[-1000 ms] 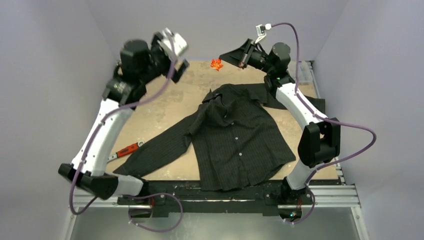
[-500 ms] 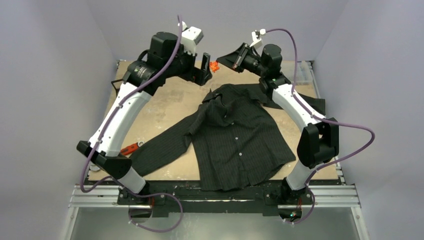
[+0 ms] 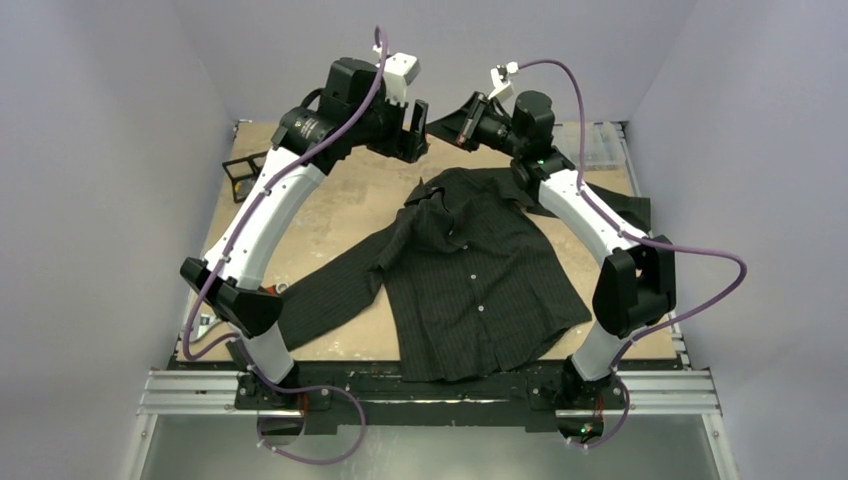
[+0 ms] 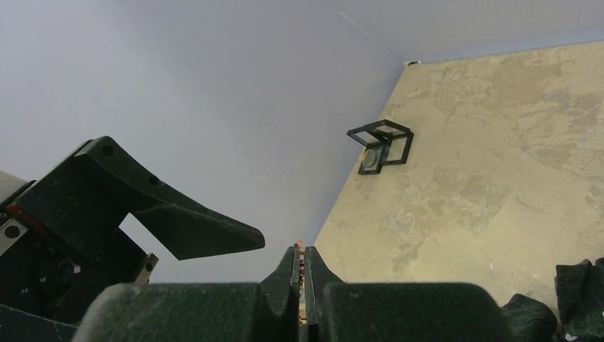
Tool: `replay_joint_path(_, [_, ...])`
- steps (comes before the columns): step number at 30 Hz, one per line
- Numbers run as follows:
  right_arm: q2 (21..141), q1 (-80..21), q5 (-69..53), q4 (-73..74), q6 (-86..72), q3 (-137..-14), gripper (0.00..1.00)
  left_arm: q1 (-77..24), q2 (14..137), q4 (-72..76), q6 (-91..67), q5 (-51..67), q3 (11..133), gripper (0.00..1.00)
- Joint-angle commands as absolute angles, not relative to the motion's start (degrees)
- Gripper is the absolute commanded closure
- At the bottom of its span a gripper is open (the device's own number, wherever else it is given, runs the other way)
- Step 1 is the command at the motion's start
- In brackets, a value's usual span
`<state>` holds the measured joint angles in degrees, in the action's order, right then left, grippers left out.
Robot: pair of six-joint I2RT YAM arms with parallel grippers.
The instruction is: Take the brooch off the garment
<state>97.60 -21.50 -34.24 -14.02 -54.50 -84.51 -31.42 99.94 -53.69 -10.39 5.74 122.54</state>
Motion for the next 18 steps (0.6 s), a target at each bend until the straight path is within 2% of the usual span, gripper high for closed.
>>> replay_joint_path(1, [96.5, -22.23, -35.69, -14.83, -53.79, -85.68, 1.0, -31.76, 100.21, -53.98, -11.37, 4.63, 124.8, 0.26])
replay_joint_path(11, [96.34, -23.62, -36.26, -15.02, -53.6, -85.31, 1.0, -31.81, 101.89, -55.02, -11.81, 5.31, 126.24, 0.25])
replay_joint_path(18, [95.98, -23.86, -36.29, -14.78, -53.32, -85.09, 1.0, -31.86, 102.22, -55.14, -12.22, 5.28, 126.26, 0.31])
